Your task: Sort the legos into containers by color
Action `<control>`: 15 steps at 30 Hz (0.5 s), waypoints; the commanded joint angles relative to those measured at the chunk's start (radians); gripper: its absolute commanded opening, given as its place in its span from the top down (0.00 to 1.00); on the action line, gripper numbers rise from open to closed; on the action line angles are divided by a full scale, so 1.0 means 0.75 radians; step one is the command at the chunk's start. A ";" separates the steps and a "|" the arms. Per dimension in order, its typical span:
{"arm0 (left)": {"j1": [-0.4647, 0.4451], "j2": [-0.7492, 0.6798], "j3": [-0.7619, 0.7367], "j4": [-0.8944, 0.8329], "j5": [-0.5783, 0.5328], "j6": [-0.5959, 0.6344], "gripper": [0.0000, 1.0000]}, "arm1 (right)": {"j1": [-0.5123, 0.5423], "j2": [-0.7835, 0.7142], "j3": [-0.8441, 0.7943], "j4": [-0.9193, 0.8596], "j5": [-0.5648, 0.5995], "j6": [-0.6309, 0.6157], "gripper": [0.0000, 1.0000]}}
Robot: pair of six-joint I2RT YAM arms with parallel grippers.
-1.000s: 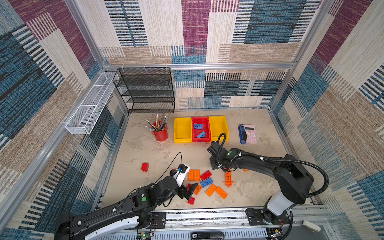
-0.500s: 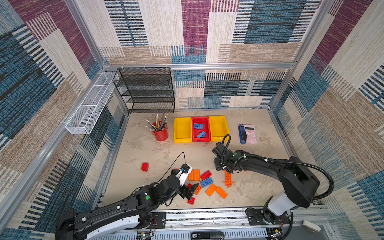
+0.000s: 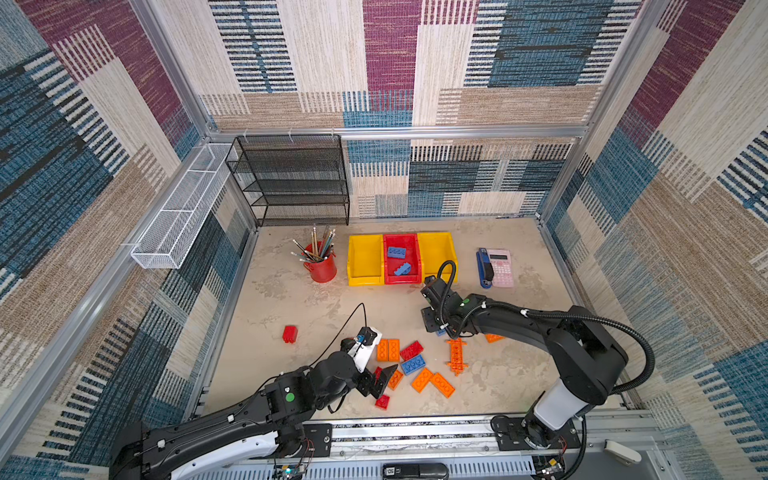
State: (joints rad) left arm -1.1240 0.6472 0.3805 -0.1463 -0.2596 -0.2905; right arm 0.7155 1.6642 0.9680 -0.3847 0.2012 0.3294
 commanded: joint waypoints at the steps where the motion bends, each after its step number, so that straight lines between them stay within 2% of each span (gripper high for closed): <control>1: 0.001 -0.024 -0.015 0.000 -0.030 -0.019 0.01 | -0.005 0.033 0.029 0.069 -0.035 -0.048 0.44; 7: 0.001 -0.061 -0.035 0.000 -0.038 -0.029 0.01 | -0.005 0.087 0.033 0.073 -0.085 -0.055 0.48; 15: 0.001 -0.063 -0.041 0.001 -0.036 -0.028 0.01 | -0.006 0.062 -0.015 0.052 -0.092 -0.041 0.47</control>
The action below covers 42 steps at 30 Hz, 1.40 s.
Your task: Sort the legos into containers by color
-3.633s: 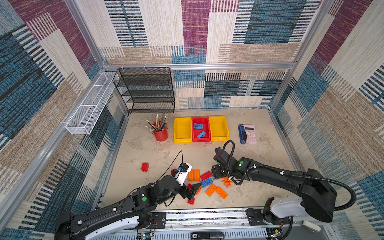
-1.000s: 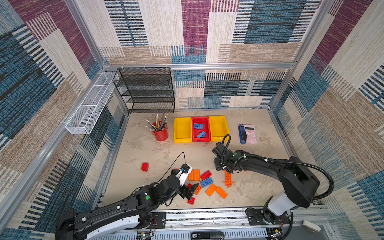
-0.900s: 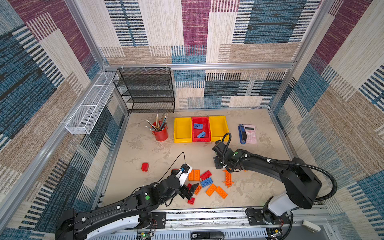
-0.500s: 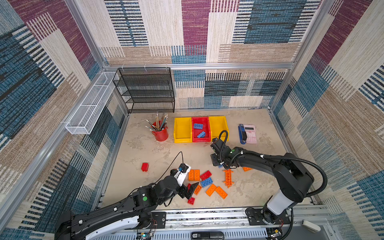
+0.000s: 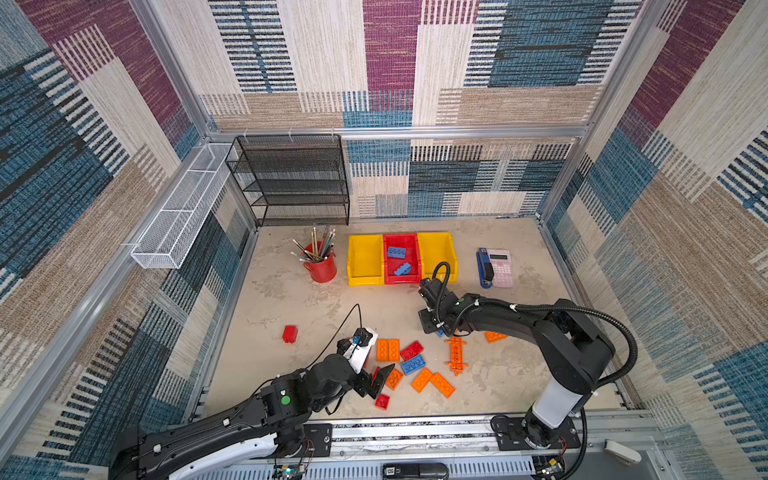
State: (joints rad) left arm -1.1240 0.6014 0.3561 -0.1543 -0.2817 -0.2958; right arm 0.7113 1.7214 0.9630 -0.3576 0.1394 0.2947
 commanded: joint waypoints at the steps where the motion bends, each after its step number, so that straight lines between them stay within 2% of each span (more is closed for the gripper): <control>1: 0.001 -0.002 -0.009 0.017 -0.004 -0.021 0.01 | 0.001 -0.016 -0.018 0.011 -0.018 0.005 0.47; 4: 0.002 -0.002 -0.011 0.022 -0.007 -0.021 0.01 | 0.000 -0.028 -0.046 0.005 -0.032 0.010 0.49; 8: 0.002 -0.002 -0.019 0.030 -0.007 -0.022 0.01 | 0.001 -0.036 -0.059 -0.002 -0.028 0.016 0.61; 13: 0.005 0.015 0.000 0.013 0.002 -0.017 0.01 | 0.001 -0.033 0.038 -0.030 -0.020 0.000 0.69; 19: 0.078 0.112 0.057 -0.018 0.047 -0.011 0.01 | -0.014 0.063 0.391 -0.069 0.042 -0.100 0.67; 30: 0.392 0.191 0.071 0.074 0.303 -0.008 0.01 | -0.133 0.610 1.212 -0.227 -0.012 -0.239 0.67; 33: 0.426 0.226 0.080 0.092 0.321 -0.006 0.01 | -0.155 0.740 1.371 -0.276 -0.021 -0.253 0.64; 37: 0.447 0.275 0.089 0.112 0.341 -0.004 0.01 | -0.163 0.845 1.508 -0.321 0.008 -0.278 0.43; 39: 0.449 0.287 0.094 0.114 0.347 -0.008 0.01 | -0.163 0.838 1.516 -0.311 -0.007 -0.290 0.32; 42: 0.449 0.285 0.090 0.118 0.368 -0.027 0.01 | -0.162 0.776 1.490 -0.304 -0.033 -0.289 0.27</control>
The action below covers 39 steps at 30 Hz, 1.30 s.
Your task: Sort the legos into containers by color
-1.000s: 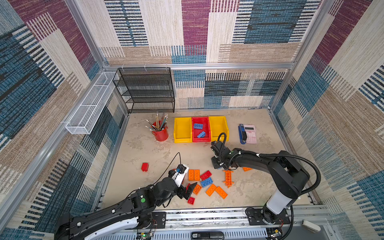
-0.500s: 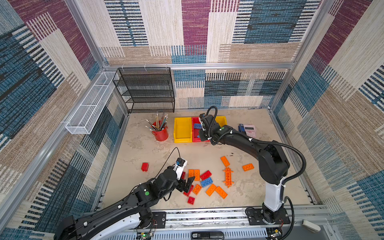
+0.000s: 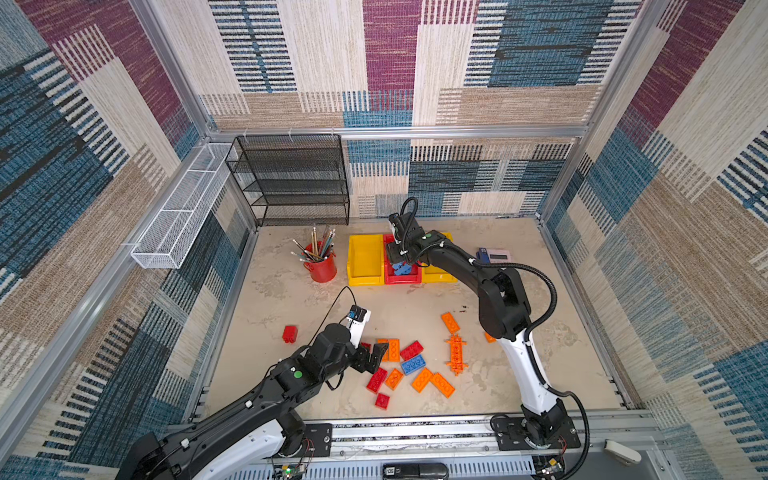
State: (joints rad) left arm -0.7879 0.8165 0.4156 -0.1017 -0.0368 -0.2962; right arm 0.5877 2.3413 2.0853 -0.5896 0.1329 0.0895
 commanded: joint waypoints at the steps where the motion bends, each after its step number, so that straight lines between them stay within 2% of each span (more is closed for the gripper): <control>1: 0.002 -0.007 0.003 0.050 0.045 -0.037 0.01 | 0.004 -0.082 -0.029 0.004 -0.034 -0.013 0.27; 3: 0.001 -0.031 -0.005 0.043 0.058 -0.058 0.01 | 0.010 -0.157 -0.097 0.004 -0.049 0.000 0.27; 7: -0.001 -0.099 -0.006 -0.002 0.131 -0.099 0.01 | 0.047 -0.397 -0.401 0.068 -0.065 0.028 0.25; 9: -0.006 -0.108 -0.001 -0.030 0.174 -0.111 0.01 | 0.063 -0.529 -0.582 0.108 -0.080 0.062 0.19; 11: -0.035 -0.098 0.004 -0.050 0.187 -0.116 0.02 | 0.075 -0.678 -0.787 0.161 -0.098 0.111 0.01; 16: -0.205 0.037 0.065 -0.098 0.128 -0.093 0.03 | 0.079 -1.037 -1.213 0.218 -0.109 0.229 0.01; 19: -0.306 0.183 0.124 -0.114 0.087 -0.084 0.05 | 0.080 -1.240 -1.376 0.194 -0.101 0.274 0.01; 25: -0.366 0.472 0.228 -0.086 0.108 -0.110 0.12 | 0.079 -1.594 -1.555 0.138 -0.071 0.341 0.01; 28: -0.367 0.554 0.259 -0.076 0.114 -0.121 0.14 | 0.080 -1.703 -1.601 0.140 -0.088 0.362 0.01; 39: -0.355 0.733 0.321 -0.030 0.090 -0.120 0.21 | 0.080 -1.730 -1.647 0.204 -0.142 0.358 0.01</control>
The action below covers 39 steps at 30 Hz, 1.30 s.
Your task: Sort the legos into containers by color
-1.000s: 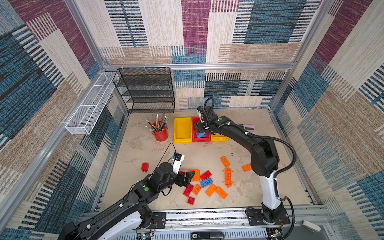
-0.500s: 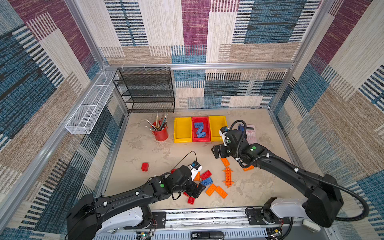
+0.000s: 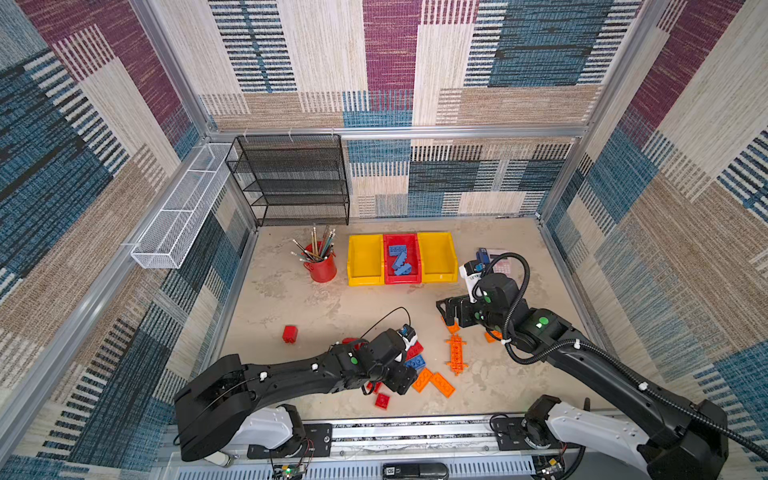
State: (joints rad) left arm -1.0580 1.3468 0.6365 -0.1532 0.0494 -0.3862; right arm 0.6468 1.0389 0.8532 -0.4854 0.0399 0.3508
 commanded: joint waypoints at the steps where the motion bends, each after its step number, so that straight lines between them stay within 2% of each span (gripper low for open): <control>1: 0.009 0.045 0.034 0.043 -0.022 0.005 0.22 | 0.000 0.008 -0.005 0.068 -0.017 0.006 0.01; 6: 0.025 0.132 0.076 0.046 -0.011 0.032 0.29 | 0.001 0.007 -0.020 0.075 -0.013 0.005 0.01; 15: 0.037 0.222 0.113 0.079 0.026 0.043 0.34 | 0.000 0.006 -0.037 0.066 0.004 0.003 0.01; 30: 0.053 0.278 0.146 0.043 -0.005 0.034 0.53 | 0.001 -0.006 -0.031 0.050 0.029 0.006 0.01; 39: 0.061 0.344 0.192 0.021 -0.031 0.029 0.55 | 0.000 -0.012 -0.012 0.030 0.044 0.002 0.01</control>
State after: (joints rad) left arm -1.0145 1.5913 0.7628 -0.1177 0.0467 -0.3710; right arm 0.6468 1.0294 0.8345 -0.4694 0.0624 0.3500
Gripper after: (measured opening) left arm 0.455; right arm 0.993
